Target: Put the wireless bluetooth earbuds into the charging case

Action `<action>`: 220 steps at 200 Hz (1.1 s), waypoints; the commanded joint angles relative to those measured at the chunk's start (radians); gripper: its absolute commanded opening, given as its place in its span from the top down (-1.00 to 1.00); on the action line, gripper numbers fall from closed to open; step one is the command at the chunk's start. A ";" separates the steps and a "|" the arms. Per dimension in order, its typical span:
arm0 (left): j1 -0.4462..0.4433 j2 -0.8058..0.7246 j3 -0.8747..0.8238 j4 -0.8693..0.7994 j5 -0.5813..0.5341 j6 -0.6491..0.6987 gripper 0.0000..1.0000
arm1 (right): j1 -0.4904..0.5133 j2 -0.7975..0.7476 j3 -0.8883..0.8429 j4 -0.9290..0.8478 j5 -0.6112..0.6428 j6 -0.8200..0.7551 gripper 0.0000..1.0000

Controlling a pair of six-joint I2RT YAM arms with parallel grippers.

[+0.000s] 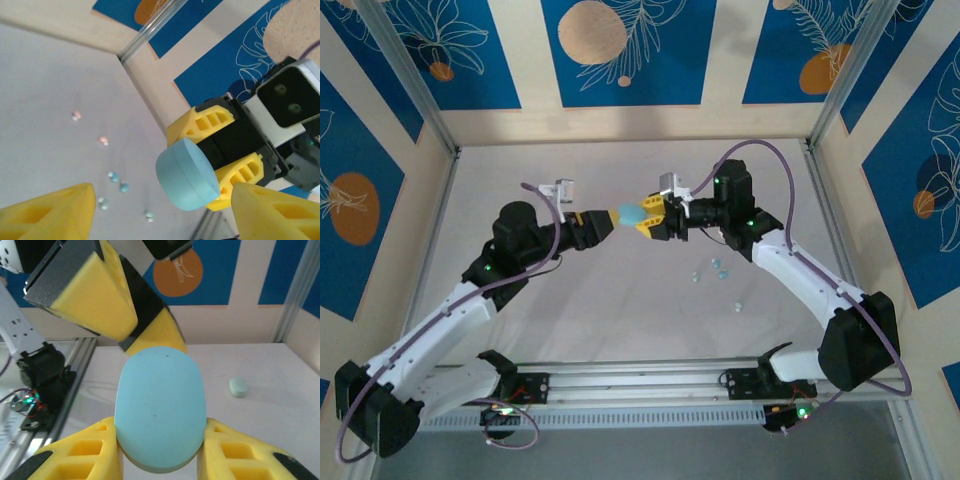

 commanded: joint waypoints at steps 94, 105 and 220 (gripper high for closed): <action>-0.005 -0.097 -0.058 -0.090 0.141 0.868 -0.52 | -0.035 -0.034 0.060 -0.180 -0.163 -0.034 0.38; -0.004 -0.073 -0.041 -0.081 0.170 0.860 -0.51 | -0.033 -0.038 0.063 -0.182 -0.166 -0.037 0.38; -0.005 0.024 -0.006 0.101 0.316 0.707 -0.42 | 0.009 -0.038 0.084 -0.213 -0.118 -0.087 0.38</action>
